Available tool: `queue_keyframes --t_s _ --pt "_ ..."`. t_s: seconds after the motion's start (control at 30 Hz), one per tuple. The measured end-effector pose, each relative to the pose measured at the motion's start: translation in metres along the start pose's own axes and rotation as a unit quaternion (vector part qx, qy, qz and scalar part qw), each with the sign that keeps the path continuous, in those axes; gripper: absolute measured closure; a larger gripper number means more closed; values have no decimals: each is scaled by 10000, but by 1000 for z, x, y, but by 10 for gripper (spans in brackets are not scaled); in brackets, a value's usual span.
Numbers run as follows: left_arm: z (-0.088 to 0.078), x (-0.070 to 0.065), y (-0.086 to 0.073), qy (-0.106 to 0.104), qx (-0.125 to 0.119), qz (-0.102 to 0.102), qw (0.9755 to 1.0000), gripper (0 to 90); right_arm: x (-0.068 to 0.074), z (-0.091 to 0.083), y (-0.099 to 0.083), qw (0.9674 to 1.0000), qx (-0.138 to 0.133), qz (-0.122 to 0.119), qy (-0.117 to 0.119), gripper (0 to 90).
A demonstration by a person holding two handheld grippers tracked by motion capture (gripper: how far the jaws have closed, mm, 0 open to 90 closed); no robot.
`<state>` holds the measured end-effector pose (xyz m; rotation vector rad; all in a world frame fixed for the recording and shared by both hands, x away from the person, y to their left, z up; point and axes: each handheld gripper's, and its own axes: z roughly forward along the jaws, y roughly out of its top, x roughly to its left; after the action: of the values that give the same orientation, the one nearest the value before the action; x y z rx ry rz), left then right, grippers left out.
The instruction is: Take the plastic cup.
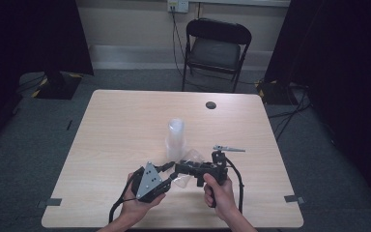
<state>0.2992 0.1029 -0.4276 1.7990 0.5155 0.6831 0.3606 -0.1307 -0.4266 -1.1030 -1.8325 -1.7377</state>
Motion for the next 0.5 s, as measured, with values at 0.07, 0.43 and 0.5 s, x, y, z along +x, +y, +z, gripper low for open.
queue_keyframes --t_s 0.07,0.43,0.5 --pt "1 -2 0 68 4 48 10000 692 -1 1 0 9999 24 112 17 433" --pt "-1 0 0 230 -107 191 9995 813 0 3 1 9995 89 257 133 412" --pt "-1 -1 1 182 -100 180 9996 830 0 4 1 9997 93 203 116 380"
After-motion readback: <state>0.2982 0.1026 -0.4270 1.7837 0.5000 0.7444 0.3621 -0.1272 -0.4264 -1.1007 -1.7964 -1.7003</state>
